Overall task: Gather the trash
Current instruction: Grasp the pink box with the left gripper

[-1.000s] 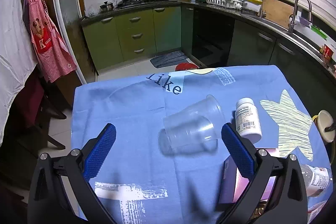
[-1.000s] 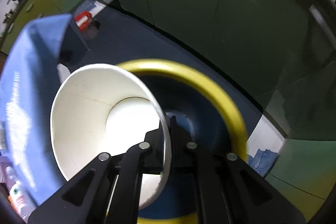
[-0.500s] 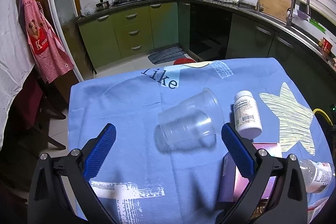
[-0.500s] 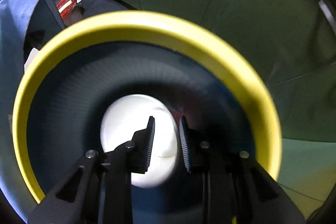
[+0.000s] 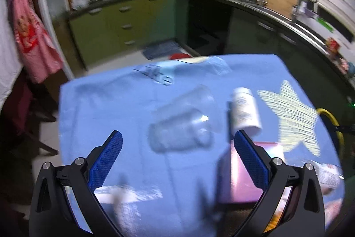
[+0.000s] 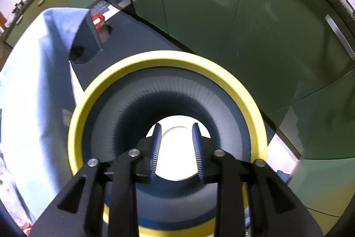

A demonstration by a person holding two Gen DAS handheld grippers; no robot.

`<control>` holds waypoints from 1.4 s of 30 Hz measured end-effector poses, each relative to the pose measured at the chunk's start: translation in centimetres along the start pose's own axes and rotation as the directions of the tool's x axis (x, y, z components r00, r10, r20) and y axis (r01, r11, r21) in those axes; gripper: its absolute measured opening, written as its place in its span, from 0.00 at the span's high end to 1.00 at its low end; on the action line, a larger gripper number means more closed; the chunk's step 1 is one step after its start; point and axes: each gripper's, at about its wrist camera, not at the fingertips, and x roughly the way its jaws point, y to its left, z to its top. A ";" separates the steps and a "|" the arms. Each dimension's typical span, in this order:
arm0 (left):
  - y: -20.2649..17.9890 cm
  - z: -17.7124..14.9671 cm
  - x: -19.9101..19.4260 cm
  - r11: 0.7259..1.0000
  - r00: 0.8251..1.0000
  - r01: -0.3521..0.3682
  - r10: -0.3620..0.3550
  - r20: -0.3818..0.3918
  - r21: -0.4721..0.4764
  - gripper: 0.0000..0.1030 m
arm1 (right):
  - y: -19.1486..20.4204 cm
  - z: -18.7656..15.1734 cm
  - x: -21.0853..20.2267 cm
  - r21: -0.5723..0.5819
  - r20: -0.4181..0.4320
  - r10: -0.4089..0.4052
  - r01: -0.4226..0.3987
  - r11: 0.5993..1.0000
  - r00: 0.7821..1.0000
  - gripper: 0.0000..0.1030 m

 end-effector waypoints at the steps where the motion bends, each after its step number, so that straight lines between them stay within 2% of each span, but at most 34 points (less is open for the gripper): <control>1: -0.5 0.1 -0.1 0.999 0.999 0.033 -0.032 -0.021 0.014 0.04 | -0.5 -0.6 -0.8 -0.002 0.005 0.004 -0.004 1.000 1.000 0.70; 3: -1.4 0.4 0.0 0.994 0.991 0.106 -0.103 -0.082 0.037 0.04 | -1.1 -1.3 -1.6 -0.004 0.012 0.008 -0.008 1.000 1.000 0.69; 5: -2.4 0.7 0.7 0.983 0.971 0.175 -0.163 -0.175 0.051 0.04 | -1.0 -1.4 -1.6 -0.004 0.013 0.010 -0.010 1.000 1.000 0.69; 6: -3.1 0.8 1.2 0.977 0.952 0.206 -0.185 -0.242 0.062 0.04 | -0.8 -1.1 -1.4 -0.004 0.014 0.012 -0.012 1.000 1.000 0.69; 8: -4.4 0.8 1.9 0.969 0.925 0.226 -0.182 -0.333 0.097 0.04 | 0.1 -0.8 -0.7 -0.004 0.011 0.018 -0.018 1.000 1.000 0.69; 10: -6.1 0.4 2.3 0.963 0.905 0.215 -0.135 -0.404 0.160 0.04 | 0.3 -1.0 -0.5 -0.007 0.011 0.028 -0.028 1.000 1.000 0.69; 13: -7.9 -0.1 2.6 0.954 0.879 0.224 -0.109 -0.464 0.200 0.04 | 0.8 -1.4 0.2 -0.008 0.006 0.042 -0.042 0.999 0.999 0.69; 17: -9.4 -0.5 2.9 0.946 0.852 0.246 -0.108 -0.512 0.209 0.04 | 1.5 -1.4 1.0 -0.020 -0.005 0.057 -0.057 0.998 0.998 0.69; 21: -10.7 -1.0 4.2 0.939 0.851 0.196 -0.020 -0.524 0.281 0.04 | 1.8 -1.5 0.9 -0.032 -0.004 0.069 -0.069 0.997 0.998 0.69; 23: -10.8 -1.0 4.6 0.937 0.850 0.183 0.002 -0.527 0.298 0.04 | 1.8 -1.5 0.8 -0.034 -0.001 0.070 -0.070 0.997 0.998 0.69; 26: -10.5 -0.6 5.2 0.940 0.838 0.178 0.009 -0.545 0.290 0.14 | 1.8 -1.4 1.0 -0.035 -0.002 0.070 -0.070 0.997 0.998 0.65; 29: -9.9 -0.4 5.6 0.943 0.815 0.190 0.004 -0.579 0.274 0.14 | 1.7 -1.5 1.3 -0.032 -0.007 0.075 -0.075 0.997 0.997 0.65; 33: -10.0 -1.0 7.1 0.941 0.776 0.202 0.014 -0.631 0.270 0.15 | 2.0 -1.7 1.4 -0.039 -0.010 0.079 -0.079 0.996 0.997 0.65; 34: -10.0 -1.1 7.4 0.941 0.767 0.210 0.010 -0.642 0.266 0.22 | 2.1 -1.6 1.4 -0.042 -0.009 0.080 -0.081 0.996 0.997 0.65; 35: -9.9 -1.0 7.5 0.942 0.765 0.210 0.007 -0.644 0.260 0.23 | 2.1 -1.6 1.4 -0.043 -0.008 0.081 -0.082 0.996 0.997 0.65; 41: -9.5 1.1 6.1 0.934 0.800 0.219 -0.008 -0.600 0.280 0.26 | 2.0 -1.6 1.3 -0.041 -0.004 0.085 -0.085 0.996 0.996 0.65; 42: -9.5 1.7 5.4 0.933 0.812 0.217 -0.009 -0.584 0.286 0.26 | 2.0 -1.5 1.3 -0.039 -0.002 0.087 -0.087 0.995 0.996 0.65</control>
